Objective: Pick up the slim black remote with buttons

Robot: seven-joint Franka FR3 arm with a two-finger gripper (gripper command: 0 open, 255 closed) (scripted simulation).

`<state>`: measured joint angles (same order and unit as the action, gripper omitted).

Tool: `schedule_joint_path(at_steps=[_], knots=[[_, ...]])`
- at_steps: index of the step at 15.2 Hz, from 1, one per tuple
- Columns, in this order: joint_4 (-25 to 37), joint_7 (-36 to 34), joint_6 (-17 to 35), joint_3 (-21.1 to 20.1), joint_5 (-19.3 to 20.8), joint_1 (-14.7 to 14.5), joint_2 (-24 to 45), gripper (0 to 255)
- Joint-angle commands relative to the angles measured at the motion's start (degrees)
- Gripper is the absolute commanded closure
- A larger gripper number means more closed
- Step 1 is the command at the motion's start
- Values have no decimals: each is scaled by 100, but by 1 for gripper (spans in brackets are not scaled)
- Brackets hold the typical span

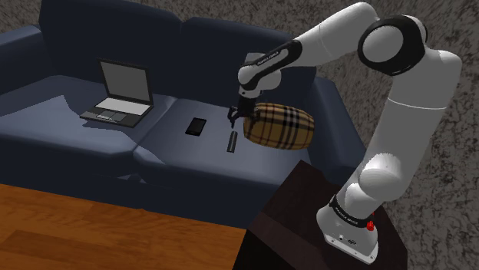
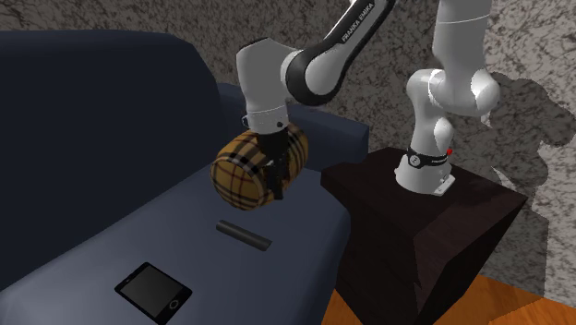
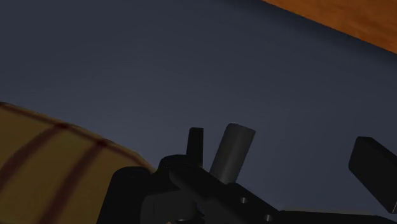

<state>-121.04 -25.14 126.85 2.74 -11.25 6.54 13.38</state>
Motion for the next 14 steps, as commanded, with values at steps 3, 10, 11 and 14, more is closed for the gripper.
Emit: schedule_joint_path(at_steps=[3, 10, 11, 14], knots=[[612, -185, 196, 57, -168, 88, 867, 0], [1864, -494, 335, 136, -461, 314, 2367, 0], [2066, -544, 333, 145, -499, 352, 2584, 0], [2641, -685, 303, 170, -596, 457, 3169, 0]])
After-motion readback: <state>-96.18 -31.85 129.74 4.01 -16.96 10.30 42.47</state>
